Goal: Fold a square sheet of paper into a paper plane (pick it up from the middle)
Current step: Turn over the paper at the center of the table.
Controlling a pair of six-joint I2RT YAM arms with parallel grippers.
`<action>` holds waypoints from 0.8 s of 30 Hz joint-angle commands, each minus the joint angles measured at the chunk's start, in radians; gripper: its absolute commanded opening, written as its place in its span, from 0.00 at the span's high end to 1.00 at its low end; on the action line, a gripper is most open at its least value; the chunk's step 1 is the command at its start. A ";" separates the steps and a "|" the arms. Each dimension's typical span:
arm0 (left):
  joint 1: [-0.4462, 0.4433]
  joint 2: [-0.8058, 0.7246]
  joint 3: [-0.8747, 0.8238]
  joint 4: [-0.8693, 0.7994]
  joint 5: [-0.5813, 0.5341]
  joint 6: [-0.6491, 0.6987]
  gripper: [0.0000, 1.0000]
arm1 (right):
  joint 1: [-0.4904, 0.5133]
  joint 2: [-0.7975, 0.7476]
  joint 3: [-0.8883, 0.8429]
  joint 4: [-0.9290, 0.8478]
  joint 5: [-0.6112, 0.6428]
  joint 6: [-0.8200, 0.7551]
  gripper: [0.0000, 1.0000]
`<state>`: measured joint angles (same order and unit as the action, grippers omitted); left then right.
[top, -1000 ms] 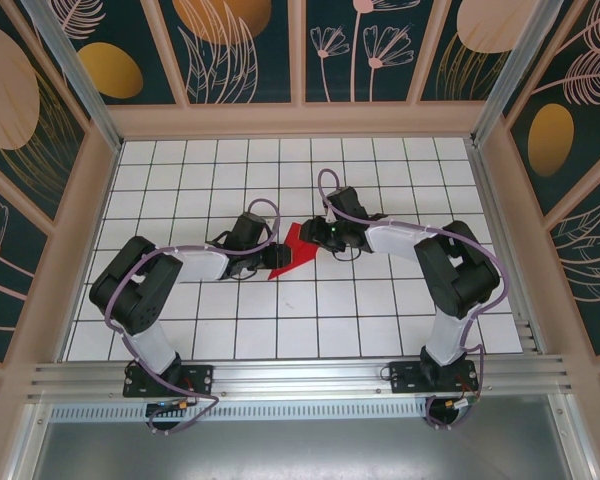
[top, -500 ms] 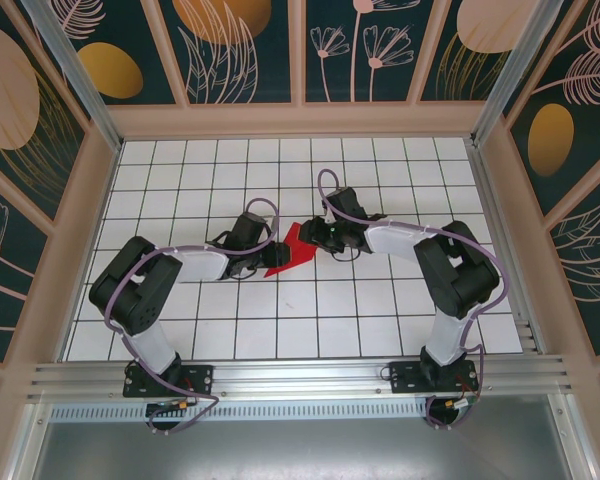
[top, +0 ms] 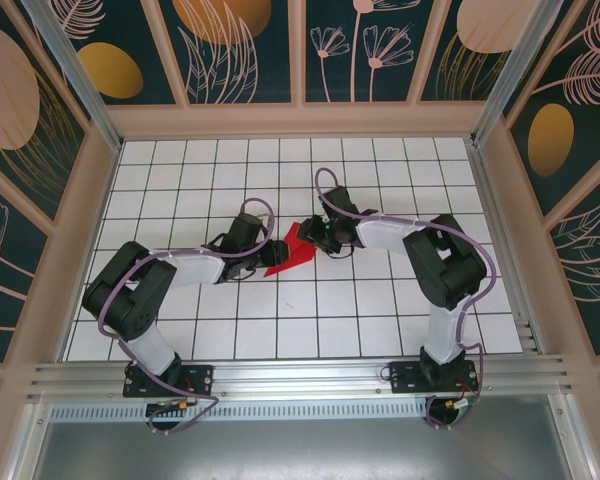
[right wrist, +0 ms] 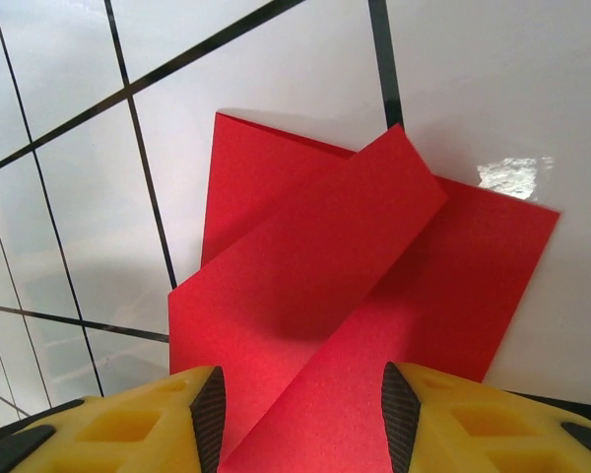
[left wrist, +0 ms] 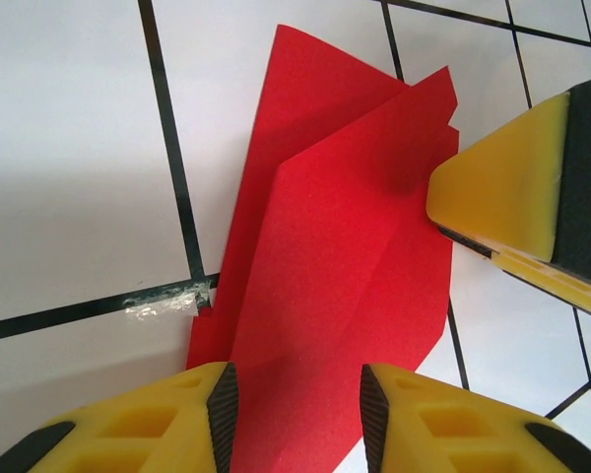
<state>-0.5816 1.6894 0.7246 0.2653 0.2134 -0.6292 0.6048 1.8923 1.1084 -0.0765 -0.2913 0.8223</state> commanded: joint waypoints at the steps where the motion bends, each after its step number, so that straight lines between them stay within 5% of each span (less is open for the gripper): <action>1: 0.003 0.000 0.000 0.005 -0.038 0.009 0.58 | 0.011 0.016 0.034 -0.025 0.011 0.017 0.51; 7: 0.004 0.011 -0.001 0.007 -0.033 0.019 0.53 | 0.013 0.031 0.039 -0.029 0.004 0.013 0.51; 12: 0.003 0.011 -0.001 0.024 0.018 0.017 0.66 | 0.014 0.035 0.042 -0.027 0.000 0.010 0.51; 24: 0.003 0.057 0.004 0.045 0.086 0.014 0.72 | 0.014 0.033 0.039 -0.023 -0.005 0.001 0.52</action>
<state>-0.5816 1.7340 0.7246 0.2852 0.2684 -0.6216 0.6106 1.9144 1.1236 -0.0864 -0.2916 0.8215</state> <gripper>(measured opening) 0.283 0.482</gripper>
